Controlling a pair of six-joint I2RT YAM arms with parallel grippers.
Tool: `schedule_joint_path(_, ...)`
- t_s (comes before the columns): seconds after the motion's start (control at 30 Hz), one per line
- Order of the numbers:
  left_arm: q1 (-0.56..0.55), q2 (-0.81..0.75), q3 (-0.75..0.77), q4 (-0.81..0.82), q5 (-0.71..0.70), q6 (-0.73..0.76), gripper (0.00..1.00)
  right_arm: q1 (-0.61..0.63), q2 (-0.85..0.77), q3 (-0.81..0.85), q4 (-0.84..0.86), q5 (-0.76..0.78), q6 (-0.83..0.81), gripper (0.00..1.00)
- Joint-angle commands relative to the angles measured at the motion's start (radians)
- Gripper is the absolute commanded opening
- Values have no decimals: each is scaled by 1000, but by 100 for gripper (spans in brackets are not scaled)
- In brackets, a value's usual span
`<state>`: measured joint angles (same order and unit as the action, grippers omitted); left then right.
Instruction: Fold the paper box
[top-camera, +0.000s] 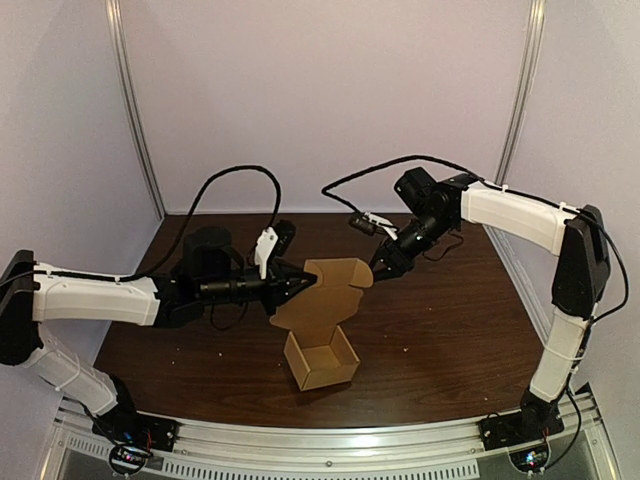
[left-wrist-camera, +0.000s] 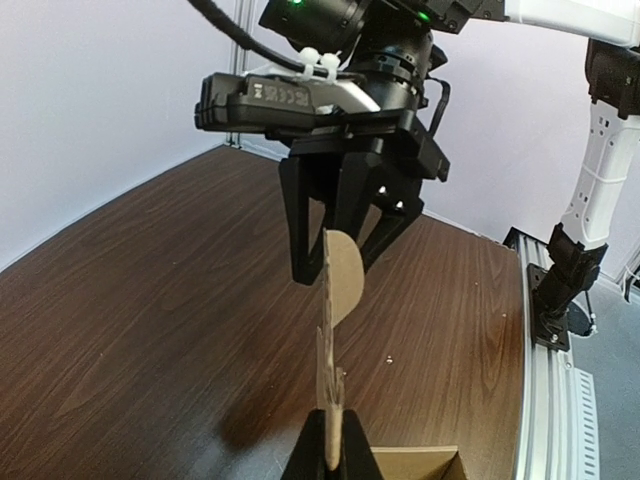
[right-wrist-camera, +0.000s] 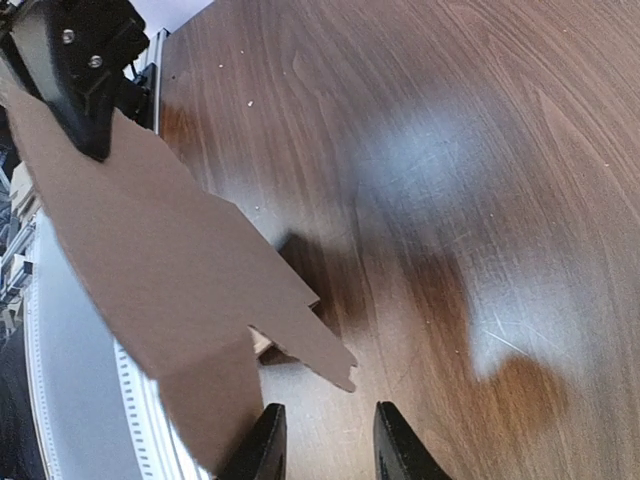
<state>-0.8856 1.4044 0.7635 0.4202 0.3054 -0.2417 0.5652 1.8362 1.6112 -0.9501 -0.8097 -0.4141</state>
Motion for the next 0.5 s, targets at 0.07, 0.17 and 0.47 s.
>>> schedule_joint_path(0.07, 4, 36, 37, 38, -27, -12, 0, 5, -48, 3, -68, -165, -59, 35)
schedule_joint_path(0.17, 4, 54, 49, 51, 39, -17, 0, 6, -56, -9, -61, -209, -65, 36)
schedule_joint_path(0.47, 4, 105, 82, 95, 299, -69, 0, 5, -51, -11, -20, -264, -69, 38)
